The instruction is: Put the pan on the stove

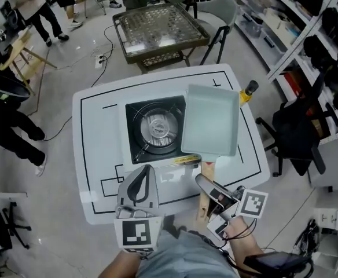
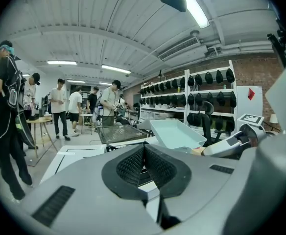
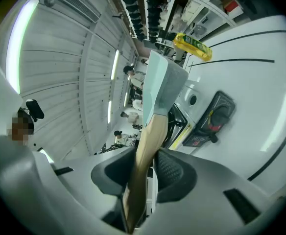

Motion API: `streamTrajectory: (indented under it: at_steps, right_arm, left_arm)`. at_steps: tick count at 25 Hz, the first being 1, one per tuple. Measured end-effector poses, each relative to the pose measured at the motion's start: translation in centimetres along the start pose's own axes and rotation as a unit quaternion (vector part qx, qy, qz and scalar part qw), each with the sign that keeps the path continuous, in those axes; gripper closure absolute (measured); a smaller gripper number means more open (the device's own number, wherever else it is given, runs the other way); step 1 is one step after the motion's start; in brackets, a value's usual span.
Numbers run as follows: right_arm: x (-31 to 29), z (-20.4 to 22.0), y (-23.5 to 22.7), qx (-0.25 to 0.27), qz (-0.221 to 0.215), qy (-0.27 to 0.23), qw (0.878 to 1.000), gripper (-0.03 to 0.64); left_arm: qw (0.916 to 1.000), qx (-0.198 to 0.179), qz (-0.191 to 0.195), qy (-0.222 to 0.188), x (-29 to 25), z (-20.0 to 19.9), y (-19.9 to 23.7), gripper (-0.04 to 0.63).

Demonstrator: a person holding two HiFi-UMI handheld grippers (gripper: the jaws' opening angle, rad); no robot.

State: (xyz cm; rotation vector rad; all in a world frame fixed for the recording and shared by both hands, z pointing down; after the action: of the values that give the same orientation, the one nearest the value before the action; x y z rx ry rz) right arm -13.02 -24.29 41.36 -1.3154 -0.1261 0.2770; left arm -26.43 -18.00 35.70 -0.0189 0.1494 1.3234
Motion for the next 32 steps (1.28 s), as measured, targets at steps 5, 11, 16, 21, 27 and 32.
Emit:
streamTrajectory:
  at_steps: [5, 11, 16, 21, 27, 32]
  right_arm:
    - [-2.0, 1.4, 0.3, 0.005, -0.012, 0.038, 0.999, 0.483]
    - [-4.1, 2.7, 0.6, 0.004, -0.023, 0.074, 0.997, 0.483]
    - [-5.7, 3.6, 0.8, 0.005, -0.031, 0.101, 0.994, 0.482]
    - [-7.1, 4.6, 0.9, 0.002, -0.040, 0.125, 0.991, 0.482]
    - [-8.1, 5.7, 0.8, -0.003, -0.043, 0.152, 0.987, 0.482]
    - [-8.8, 6.2, 0.6, -0.004, -0.043, 0.164, 0.985, 0.482]
  left_arm:
    - [0.9994, 0.000, -0.033, -0.003, 1.4, 0.1, 2.1, 0.577]
    - [0.9970, 0.012, -0.076, -0.003, 3.0, 0.3, 4.4, 0.577]
    - [0.9951, 0.004, -0.099, -0.005, 3.9, 0.2, 5.9, 0.577]
    - [0.9922, 0.007, -0.124, -0.004, 4.7, 0.3, 7.2, 0.577]
    - [0.9899, 0.007, -0.142, -0.002, 5.3, 0.3, 8.1, 0.577]
    - [0.9883, 0.008, -0.152, 0.000, 5.7, 0.3, 8.9, 0.577]
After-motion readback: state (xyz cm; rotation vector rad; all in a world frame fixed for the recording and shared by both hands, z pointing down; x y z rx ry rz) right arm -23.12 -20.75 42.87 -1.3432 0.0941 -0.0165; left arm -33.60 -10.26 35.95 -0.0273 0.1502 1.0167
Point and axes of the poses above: the fingertips, and each gripper's own axes: x backward along the fingers, y to its left, z out of its underside, the point moved 2 cm from there along x, backward along the fingers, and after that the axes turned 9 degrees about -y, right-handed, at the moved point
